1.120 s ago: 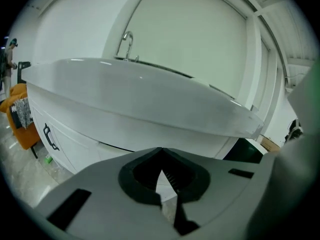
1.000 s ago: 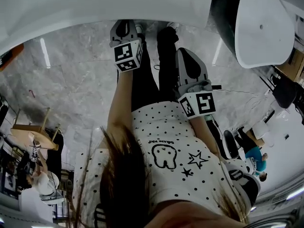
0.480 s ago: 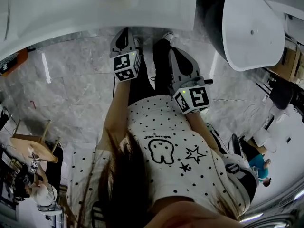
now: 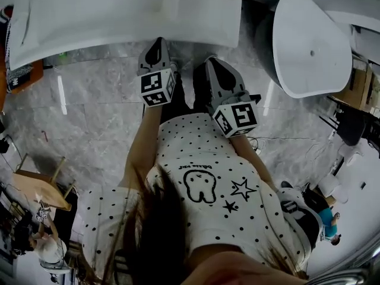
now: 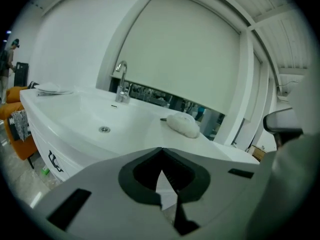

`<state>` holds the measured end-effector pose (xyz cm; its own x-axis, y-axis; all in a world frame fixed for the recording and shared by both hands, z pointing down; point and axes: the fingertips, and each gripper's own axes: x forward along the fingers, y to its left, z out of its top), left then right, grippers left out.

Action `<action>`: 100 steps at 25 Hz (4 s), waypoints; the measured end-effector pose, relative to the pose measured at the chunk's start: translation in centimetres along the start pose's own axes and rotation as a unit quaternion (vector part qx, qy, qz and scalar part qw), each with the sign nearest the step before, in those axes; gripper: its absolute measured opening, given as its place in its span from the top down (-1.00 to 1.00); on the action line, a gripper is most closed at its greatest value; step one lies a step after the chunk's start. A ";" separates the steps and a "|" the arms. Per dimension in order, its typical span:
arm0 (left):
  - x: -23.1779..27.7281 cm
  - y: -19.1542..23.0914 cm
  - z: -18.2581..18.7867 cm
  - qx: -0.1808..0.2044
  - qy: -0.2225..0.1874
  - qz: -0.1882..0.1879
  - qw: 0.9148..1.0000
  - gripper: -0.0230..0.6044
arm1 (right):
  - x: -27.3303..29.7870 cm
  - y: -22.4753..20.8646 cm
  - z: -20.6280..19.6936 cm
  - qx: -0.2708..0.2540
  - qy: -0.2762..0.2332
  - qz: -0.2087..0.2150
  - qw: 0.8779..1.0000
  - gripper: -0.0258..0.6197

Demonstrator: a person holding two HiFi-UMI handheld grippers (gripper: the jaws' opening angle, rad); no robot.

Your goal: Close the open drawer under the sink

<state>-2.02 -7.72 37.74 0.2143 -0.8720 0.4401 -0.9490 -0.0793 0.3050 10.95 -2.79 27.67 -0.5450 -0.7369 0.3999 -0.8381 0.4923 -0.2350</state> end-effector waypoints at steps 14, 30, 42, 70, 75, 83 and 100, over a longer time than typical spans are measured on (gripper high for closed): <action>-1.5 -2.4 7.9 0.048 -0.064 -0.033 0.996 0.91 | -1.2 -2.1 4.0 -0.032 -0.057 -0.043 0.997 0.88; -5.6 -6.1 14.8 0.093 -0.127 -0.082 0.984 0.91 | -2.6 -2.4 6.3 -0.037 -0.097 -0.063 0.993 0.88; -9.3 -7.7 13.7 0.104 -0.135 -0.102 0.980 0.91 | -4.0 -1.8 5.7 -0.039 -0.100 -0.058 0.993 0.88; -11.3 -6.6 13.0 0.091 -0.131 -0.138 0.978 0.91 | -2.2 1.3 5.8 -0.071 -0.087 -0.020 0.994 0.88; -10.8 -8.4 13.2 0.096 -0.121 -0.155 0.976 0.91 | -2.6 0.7 6.2 -0.075 -0.077 -0.022 0.994 0.88; -10.6 -9.0 12.5 0.107 -0.114 -0.166 0.974 0.91 | -2.8 0.3 5.7 -0.068 -0.075 -0.031 0.994 0.88; -9.4 -10.5 12.2 0.116 -0.098 -0.180 0.972 0.91 | -2.7 -0.9 5.4 -0.062 -0.069 -0.034 0.995 0.88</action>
<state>3.09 -4.61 20.10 0.5150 -0.8412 0.1649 -0.8526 -0.4826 0.2005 13.09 -3.74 22.05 -0.4924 -0.8228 0.2839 -0.8685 0.4860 -0.0979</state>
